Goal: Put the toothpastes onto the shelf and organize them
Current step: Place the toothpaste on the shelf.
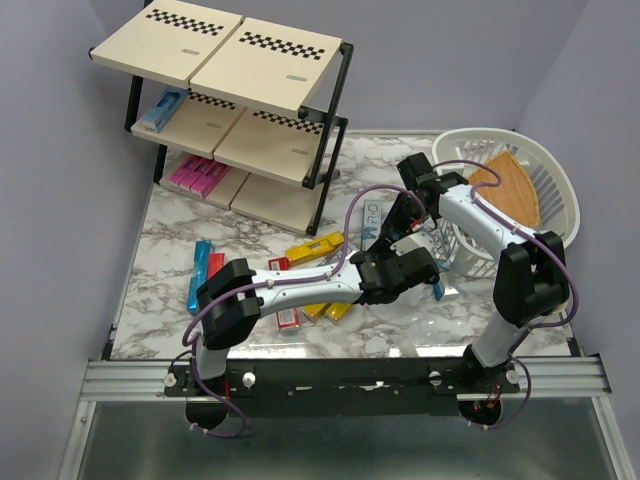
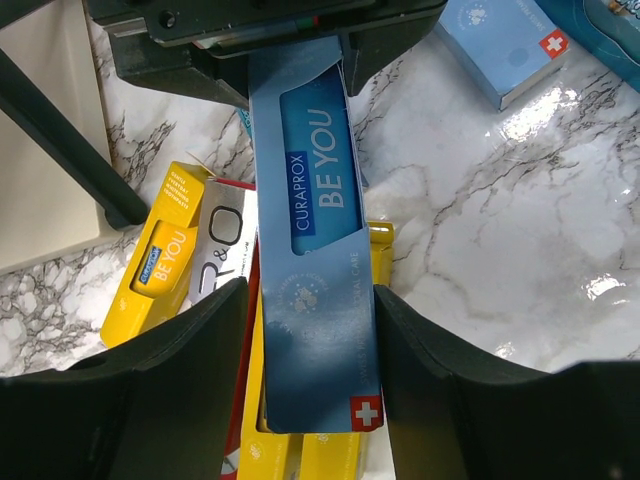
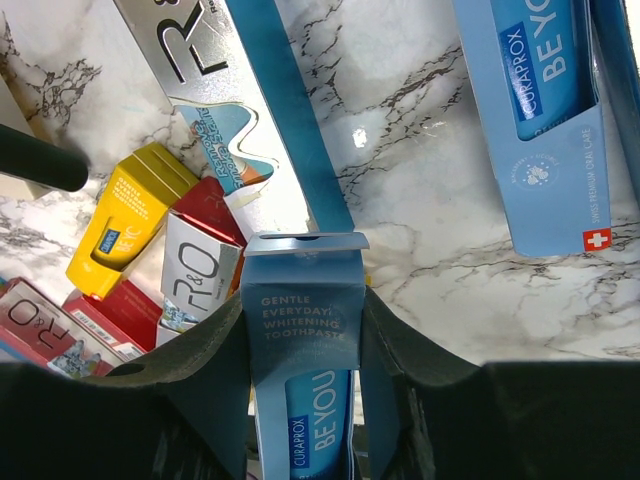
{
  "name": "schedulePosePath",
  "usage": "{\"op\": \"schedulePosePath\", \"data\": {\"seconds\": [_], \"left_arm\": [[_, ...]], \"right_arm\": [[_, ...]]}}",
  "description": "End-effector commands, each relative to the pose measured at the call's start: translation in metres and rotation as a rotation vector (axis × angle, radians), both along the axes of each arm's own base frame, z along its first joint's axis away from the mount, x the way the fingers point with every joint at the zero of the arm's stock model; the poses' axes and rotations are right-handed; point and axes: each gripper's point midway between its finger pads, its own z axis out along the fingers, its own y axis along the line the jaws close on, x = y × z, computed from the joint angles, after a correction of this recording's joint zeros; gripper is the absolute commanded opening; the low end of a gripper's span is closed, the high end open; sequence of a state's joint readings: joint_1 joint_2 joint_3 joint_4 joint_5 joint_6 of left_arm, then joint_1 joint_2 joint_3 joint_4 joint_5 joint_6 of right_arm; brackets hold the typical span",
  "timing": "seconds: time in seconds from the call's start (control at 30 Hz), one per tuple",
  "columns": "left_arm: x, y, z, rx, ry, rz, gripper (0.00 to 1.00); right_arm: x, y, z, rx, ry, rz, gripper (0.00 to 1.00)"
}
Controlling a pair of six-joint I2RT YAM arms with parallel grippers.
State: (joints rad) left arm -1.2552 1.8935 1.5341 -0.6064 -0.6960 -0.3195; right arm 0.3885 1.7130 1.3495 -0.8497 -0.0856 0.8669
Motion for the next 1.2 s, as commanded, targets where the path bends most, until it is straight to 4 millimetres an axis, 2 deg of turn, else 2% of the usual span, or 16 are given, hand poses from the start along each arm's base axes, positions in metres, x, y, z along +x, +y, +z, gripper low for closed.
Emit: {"op": "schedulePosePath", "data": {"seconds": [0.0, 0.3, 0.37, 0.47, 0.63, 0.67, 0.7, 0.77, 0.83, 0.87, 0.9, 0.97, 1.07, 1.17], "left_arm": [[-0.002, -0.013, 0.011, -0.065, 0.003, -0.008, 0.60], [-0.003, -0.015, 0.016, -0.088, 0.006, -0.015, 0.42], [-0.003, -0.015, 0.019, -0.097, 0.004, -0.016, 0.41], [-0.004, -0.013, 0.022, -0.109, -0.003, -0.019, 0.33], [-0.006, -0.005, 0.030, -0.153, -0.028, -0.033, 0.22], [-0.007, -0.004, 0.036, -0.172, -0.031, -0.044, 0.21], [-0.008, 0.001, 0.032, -0.164, -0.027, -0.047, 0.19], [-0.009, 0.006, 0.039, -0.189, -0.027, -0.053, 0.17], [-0.010, 0.016, 0.036, -0.187, -0.019, -0.046, 0.15], [-0.009, 0.020, 0.044, -0.211, -0.021, -0.045, 0.14], [-0.012, 0.028, 0.038, -0.203, -0.008, -0.046, 0.13], [-0.014, 0.037, 0.049, -0.244, -0.005, -0.046, 0.13], [-0.019, 0.056, 0.048, -0.257, 0.015, -0.039, 0.13], [-0.024, 0.086, 0.057, -0.289, 0.023, -0.014, 0.13]], "right_arm": [[0.004, 0.007, 0.004, 0.033, -0.011, -0.008, 0.44], [0.003, 0.009, 0.001, 0.045, -0.005, -0.013, 0.45], [0.003, 0.008, -0.001, 0.045, -0.003, -0.013, 0.49], [0.002, 0.008, 0.000, 0.052, -0.019, -0.008, 0.58], [0.008, 0.012, 0.012, 0.080, -0.087, 0.023, 0.69], [0.009, 0.012, 0.019, 0.084, -0.119, 0.041, 0.75], [0.012, 0.012, 0.022, 0.088, -0.148, 0.052, 0.78], [0.014, 0.011, 0.031, 0.082, -0.197, 0.085, 0.85], [0.016, 0.009, 0.048, 0.085, -0.266, 0.104, 0.90], [0.017, 0.008, 0.054, 0.079, -0.292, 0.120, 0.94], [0.018, 0.007, 0.067, 0.082, -0.337, 0.129, 0.96], [0.020, 0.004, 0.079, 0.068, -0.387, 0.152, 0.99], [0.022, -0.002, 0.100, 0.047, -0.465, 0.168, 1.00], [0.024, -0.008, 0.115, 0.017, -0.530, 0.175, 1.00]]}}
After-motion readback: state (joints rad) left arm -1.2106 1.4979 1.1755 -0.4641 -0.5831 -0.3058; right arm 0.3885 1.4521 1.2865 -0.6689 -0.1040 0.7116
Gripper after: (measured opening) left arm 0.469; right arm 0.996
